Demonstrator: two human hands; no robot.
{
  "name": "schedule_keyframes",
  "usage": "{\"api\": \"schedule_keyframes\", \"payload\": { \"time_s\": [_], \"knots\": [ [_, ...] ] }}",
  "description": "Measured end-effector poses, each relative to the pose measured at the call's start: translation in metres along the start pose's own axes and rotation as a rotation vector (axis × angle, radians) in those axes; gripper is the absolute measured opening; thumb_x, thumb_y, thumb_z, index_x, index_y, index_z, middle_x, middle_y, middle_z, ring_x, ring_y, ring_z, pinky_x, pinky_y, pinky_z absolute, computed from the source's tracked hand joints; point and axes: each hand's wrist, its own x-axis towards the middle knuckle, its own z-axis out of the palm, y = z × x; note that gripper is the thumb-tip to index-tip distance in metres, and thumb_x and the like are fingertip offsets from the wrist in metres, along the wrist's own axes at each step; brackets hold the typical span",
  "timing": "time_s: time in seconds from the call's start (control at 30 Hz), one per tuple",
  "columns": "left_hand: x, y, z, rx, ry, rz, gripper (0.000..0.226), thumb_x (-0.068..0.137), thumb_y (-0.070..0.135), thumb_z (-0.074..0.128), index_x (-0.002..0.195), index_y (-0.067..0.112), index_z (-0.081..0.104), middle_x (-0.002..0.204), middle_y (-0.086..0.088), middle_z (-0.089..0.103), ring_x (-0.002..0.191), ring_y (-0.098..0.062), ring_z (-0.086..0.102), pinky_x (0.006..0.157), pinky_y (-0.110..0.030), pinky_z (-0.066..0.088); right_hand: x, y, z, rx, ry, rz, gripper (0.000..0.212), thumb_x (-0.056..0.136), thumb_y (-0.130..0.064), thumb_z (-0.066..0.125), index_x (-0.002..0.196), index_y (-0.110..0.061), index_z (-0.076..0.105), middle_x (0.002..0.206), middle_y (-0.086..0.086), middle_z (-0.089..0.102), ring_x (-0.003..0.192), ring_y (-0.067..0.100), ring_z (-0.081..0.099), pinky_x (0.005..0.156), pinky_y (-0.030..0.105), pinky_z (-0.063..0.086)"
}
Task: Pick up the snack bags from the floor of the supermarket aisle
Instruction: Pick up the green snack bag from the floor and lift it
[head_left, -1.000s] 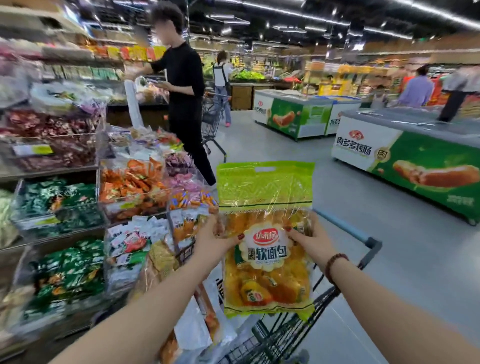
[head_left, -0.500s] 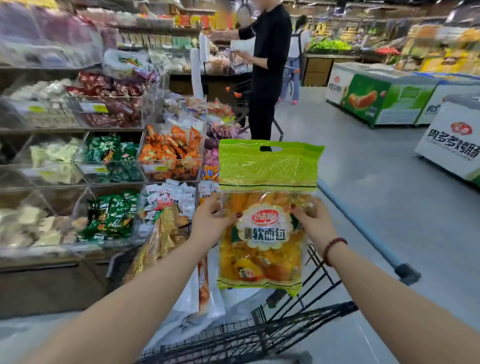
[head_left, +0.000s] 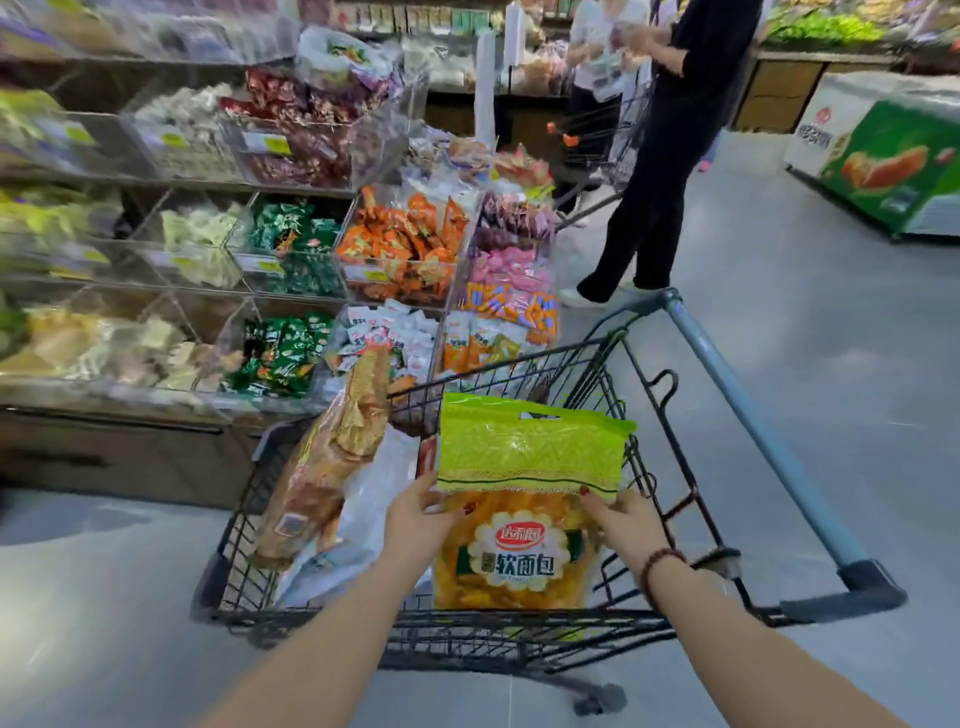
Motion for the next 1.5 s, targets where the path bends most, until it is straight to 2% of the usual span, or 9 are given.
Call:
{"api": "schedule_keyframes", "payload": {
  "time_s": [0.1, 0.23, 0.43, 0.53, 0.73, 0.9, 1.0, 1.17, 1.5],
  "knots": [
    [-0.002, -0.012, 0.006, -0.046, 0.016, -0.007, 0.054, 0.076, 0.013, 0.075, 0.127, 0.019, 0.061, 0.111, -0.007, 0.069, 0.102, -0.022, 0.064, 0.077, -0.027, 0.052, -0.004, 0.004, 0.006, 0.024, 0.036, 0.003, 0.033, 0.088, -0.029, 0.065, 0.111, -0.012, 0.048, 0.101, 0.010, 0.062, 0.092, 0.024, 0.058, 0.087, 0.035, 0.048],
    [-0.003, -0.019, 0.011, -0.090, 0.108, 0.037, 0.044, 0.069, 0.018, 0.076, 0.112, 0.022, 0.070, 0.100, 0.003, 0.074, 0.092, -0.013, 0.067, 0.083, -0.034, 0.054, 0.000, 0.010, 0.008, -0.109, 0.099, -0.063, 0.025, 0.087, -0.027, 0.067, 0.102, -0.009, 0.058, 0.091, 0.006, 0.064, 0.083, 0.023, 0.059, 0.069, 0.027, 0.044],
    [-0.012, -0.048, 0.012, 0.104, 0.133, -0.083, 0.012, 0.068, 0.022, 0.078, 0.064, 0.013, 0.070, 0.057, -0.009, 0.063, 0.056, -0.014, 0.047, 0.052, -0.026, 0.033, -0.001, 0.026, 0.018, -0.420, -0.078, 0.012, 0.017, 0.088, -0.027, 0.065, 0.088, -0.010, 0.065, 0.082, 0.005, 0.060, 0.078, 0.020, 0.054, 0.057, 0.023, 0.038],
    [-0.011, -0.057, 0.010, 0.167, 0.161, -0.129, 0.035, 0.075, 0.015, 0.076, 0.050, 0.024, 0.055, 0.045, 0.004, 0.048, 0.051, -0.015, 0.042, 0.049, -0.025, 0.027, -0.001, 0.025, 0.019, -0.506, -0.116, -0.003, 0.023, 0.088, -0.030, 0.065, 0.070, -0.018, 0.055, 0.076, 0.003, 0.057, 0.073, 0.018, 0.052, 0.048, 0.021, 0.034],
    [-0.011, -0.043, -0.009, 0.136, 0.101, -0.049, 0.005, 0.079, 0.012, 0.074, 0.083, 0.013, 0.072, 0.067, 0.004, 0.065, 0.071, -0.016, 0.059, 0.052, -0.009, 0.037, -0.011, 0.004, 0.005, -0.480, -0.103, -0.027, 0.027, 0.085, -0.036, 0.068, 0.079, -0.011, 0.057, 0.068, 0.000, 0.054, 0.067, 0.017, 0.053, 0.053, 0.023, 0.039],
    [-0.014, -0.008, -0.053, 0.267, 0.100, 0.042, 0.045, 0.080, 0.023, 0.075, 0.122, 0.014, 0.062, 0.112, -0.004, 0.067, 0.102, -0.018, 0.062, 0.089, -0.033, 0.051, -0.019, -0.055, -0.007, -0.599, -0.060, -0.184, 0.067, 0.076, -0.046, 0.073, 0.127, -0.012, 0.048, 0.116, 0.005, 0.057, 0.112, 0.027, 0.056, 0.083, 0.032, 0.046],
    [-0.021, 0.020, -0.096, 0.454, 0.149, 0.162, 0.043, 0.081, 0.027, 0.070, 0.122, 0.016, 0.063, 0.112, -0.004, 0.067, 0.099, -0.019, 0.062, 0.083, -0.029, 0.050, -0.025, -0.101, 0.012, -0.701, -0.089, -0.370, 0.074, 0.077, -0.050, 0.070, 0.136, -0.015, 0.044, 0.136, 0.006, 0.051, 0.121, 0.024, 0.052, 0.094, 0.034, 0.046],
    [-0.039, 0.049, -0.190, 0.744, 0.278, 0.266, 0.043, 0.085, 0.031, 0.061, 0.127, 0.023, 0.057, 0.123, -0.001, 0.060, 0.114, -0.020, 0.056, 0.090, -0.035, 0.050, -0.051, -0.174, 0.086, -0.832, -0.158, -0.665, 0.061, 0.078, -0.053, 0.066, 0.125, -0.017, 0.051, 0.126, 0.006, 0.056, 0.113, 0.024, 0.055, 0.092, 0.038, 0.049],
    [-0.115, 0.021, -0.420, 0.921, 0.703, 0.121, 0.045, 0.084, 0.035, 0.059, 0.127, 0.026, 0.055, 0.118, 0.001, 0.056, 0.117, -0.018, 0.050, 0.087, -0.035, 0.050, -0.151, -0.309, 0.291, -0.937, -0.353, -1.153, 0.060, 0.083, -0.057, 0.055, 0.130, -0.021, 0.047, 0.131, 0.005, 0.052, 0.120, 0.025, 0.049, 0.094, 0.036, 0.047]
  ]
}}
